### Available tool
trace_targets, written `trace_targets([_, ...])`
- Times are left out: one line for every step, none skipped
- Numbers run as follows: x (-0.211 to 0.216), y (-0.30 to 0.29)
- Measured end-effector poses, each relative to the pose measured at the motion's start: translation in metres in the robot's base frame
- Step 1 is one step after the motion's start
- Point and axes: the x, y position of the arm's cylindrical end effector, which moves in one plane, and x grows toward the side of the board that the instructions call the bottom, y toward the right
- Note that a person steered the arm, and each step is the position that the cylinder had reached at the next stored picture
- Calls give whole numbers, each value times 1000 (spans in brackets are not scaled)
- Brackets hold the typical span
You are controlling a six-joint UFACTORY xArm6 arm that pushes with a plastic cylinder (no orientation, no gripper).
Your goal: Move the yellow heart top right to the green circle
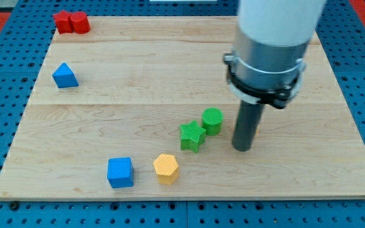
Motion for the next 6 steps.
trace_targets([-5, 48])
trace_targets([-23, 54])
trace_targets([-20, 37])
trace_targets([4, 59])
trace_targets([-14, 22])
trace_targets([-44, 5])
